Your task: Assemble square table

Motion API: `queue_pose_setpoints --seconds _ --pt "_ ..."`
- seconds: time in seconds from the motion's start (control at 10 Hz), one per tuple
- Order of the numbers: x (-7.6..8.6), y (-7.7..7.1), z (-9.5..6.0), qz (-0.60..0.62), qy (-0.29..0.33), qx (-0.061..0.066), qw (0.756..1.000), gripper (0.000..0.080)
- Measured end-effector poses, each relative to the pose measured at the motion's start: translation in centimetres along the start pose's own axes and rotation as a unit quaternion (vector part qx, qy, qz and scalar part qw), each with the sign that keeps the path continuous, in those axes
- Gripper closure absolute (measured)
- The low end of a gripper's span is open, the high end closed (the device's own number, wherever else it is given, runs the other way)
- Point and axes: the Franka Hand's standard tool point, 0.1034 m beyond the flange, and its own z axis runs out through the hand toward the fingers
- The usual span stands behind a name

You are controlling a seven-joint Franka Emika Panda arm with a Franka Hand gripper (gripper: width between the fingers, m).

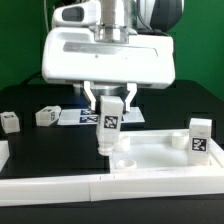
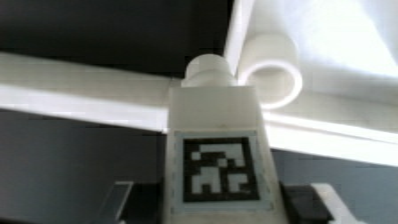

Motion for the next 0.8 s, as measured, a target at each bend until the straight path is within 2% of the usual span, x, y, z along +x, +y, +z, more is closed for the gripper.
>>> queue_pose_setpoints --seconds 0.1,0.4,0.5,0.6,0.8 --pt "0.4 -1.0 -0.4 0.010 0.000 0.005 1.000 0.0509" --pt "0.2 -0.9 -0.3 0.000 -0.006 0.005 1.000 0.0509" --pt "0.8 -0.1 -1.1 -0.006 -0.026 0.016 1.000 0.0509" --pt "1.5 0.9 -2.0 -0.004 -0.021 0.021 1.000 0.0509" --pt "1.6 2.5 -2.6 -0.014 -0.030 0.039 0.999 0.0509"
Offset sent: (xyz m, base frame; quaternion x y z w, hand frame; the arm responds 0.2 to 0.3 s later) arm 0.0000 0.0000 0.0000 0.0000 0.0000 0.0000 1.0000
